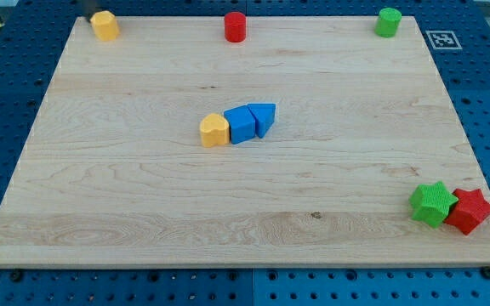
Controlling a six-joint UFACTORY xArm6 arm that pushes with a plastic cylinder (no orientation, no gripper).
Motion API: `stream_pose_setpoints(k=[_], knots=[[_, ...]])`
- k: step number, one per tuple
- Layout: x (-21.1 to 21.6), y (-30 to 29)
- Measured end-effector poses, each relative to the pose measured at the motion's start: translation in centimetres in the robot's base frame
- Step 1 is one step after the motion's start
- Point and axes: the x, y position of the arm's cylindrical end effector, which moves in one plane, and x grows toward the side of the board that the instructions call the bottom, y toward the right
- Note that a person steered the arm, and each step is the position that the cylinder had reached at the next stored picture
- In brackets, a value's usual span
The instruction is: Move the yellow hexagon to the top of the yellow heart
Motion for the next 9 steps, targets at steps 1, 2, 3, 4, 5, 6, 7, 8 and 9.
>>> stream_pose_setpoints(k=[1, 2, 3, 4, 5, 6, 7, 8, 9], knots=[[0.1, 1.4], [0.1, 0.4], [0.1, -2.2], [0.1, -1.9], [1.3, -0.4], [3.0, 1.6], [4.3, 2.9], [5.8, 4.0], [7.4, 4.6]])
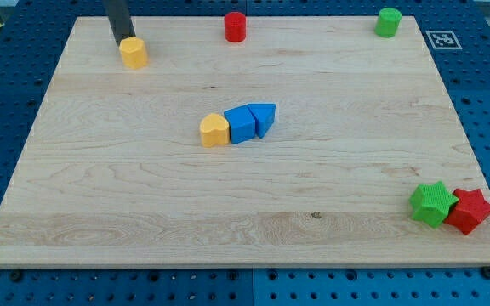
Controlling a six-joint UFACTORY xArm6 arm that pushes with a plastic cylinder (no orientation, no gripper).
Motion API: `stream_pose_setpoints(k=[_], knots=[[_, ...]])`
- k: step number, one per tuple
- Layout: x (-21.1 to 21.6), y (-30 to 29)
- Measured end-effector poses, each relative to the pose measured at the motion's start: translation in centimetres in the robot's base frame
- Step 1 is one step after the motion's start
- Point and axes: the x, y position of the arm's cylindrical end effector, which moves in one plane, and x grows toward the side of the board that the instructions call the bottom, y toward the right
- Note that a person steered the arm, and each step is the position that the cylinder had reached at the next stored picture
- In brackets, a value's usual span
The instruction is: Move the yellow hexagon to the top of the yellow heart
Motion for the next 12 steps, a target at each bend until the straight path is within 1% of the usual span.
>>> stream_pose_setpoints(k=[2, 4, 7, 8, 9, 10, 12], knots=[[2.4, 3.7], [4.6, 4.0], [11.0, 2.9], [12.8, 2.9], [13.7, 3.1], [14.3, 4.8], [14.9, 12.4]])
